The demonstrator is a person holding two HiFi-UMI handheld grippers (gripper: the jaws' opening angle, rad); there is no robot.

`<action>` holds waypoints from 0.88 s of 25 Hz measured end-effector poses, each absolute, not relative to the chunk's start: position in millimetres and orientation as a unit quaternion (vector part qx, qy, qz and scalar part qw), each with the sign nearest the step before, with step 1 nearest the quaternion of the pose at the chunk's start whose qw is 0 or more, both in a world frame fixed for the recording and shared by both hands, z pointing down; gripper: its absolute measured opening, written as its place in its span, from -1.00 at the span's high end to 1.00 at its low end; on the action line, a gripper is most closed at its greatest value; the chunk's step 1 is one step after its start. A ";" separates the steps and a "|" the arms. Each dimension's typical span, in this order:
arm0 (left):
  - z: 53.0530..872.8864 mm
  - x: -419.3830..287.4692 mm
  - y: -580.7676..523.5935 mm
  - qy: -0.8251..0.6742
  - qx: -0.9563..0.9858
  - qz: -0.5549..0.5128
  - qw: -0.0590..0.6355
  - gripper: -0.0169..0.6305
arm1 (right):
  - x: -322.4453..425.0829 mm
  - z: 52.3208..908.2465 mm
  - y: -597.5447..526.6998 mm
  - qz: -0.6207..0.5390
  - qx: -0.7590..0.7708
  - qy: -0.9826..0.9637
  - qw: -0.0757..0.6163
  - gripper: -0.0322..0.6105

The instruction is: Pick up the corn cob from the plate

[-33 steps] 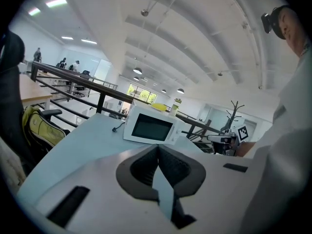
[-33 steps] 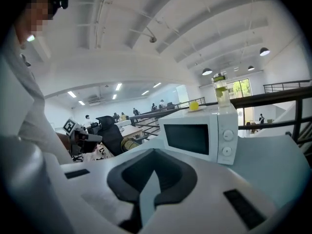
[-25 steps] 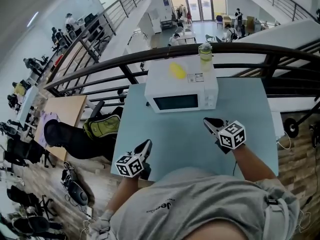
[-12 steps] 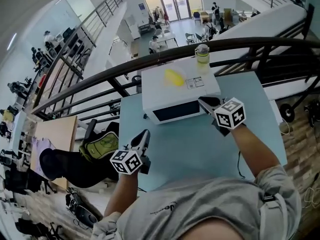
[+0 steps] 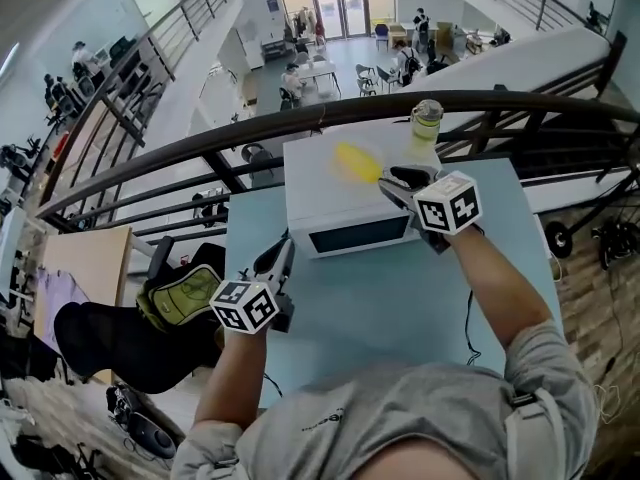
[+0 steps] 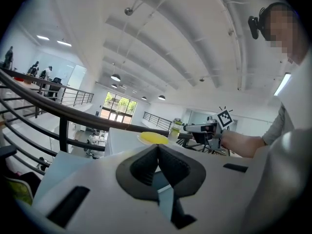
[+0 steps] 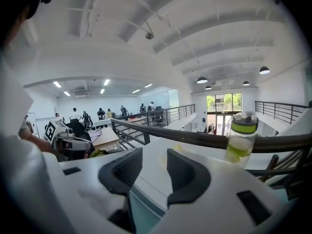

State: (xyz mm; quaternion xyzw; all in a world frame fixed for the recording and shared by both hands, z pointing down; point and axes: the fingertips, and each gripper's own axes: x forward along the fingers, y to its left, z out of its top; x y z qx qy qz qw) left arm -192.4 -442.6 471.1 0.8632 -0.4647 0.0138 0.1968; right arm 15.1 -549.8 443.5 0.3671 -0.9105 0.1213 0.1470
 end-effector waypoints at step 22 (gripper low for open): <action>496.8 -186.1 -558.2 -0.468 0.869 0.025 0.156 0.89 | -53.5 524.3 -668.4 0.089 0.360 -0.882 0.291 -0.11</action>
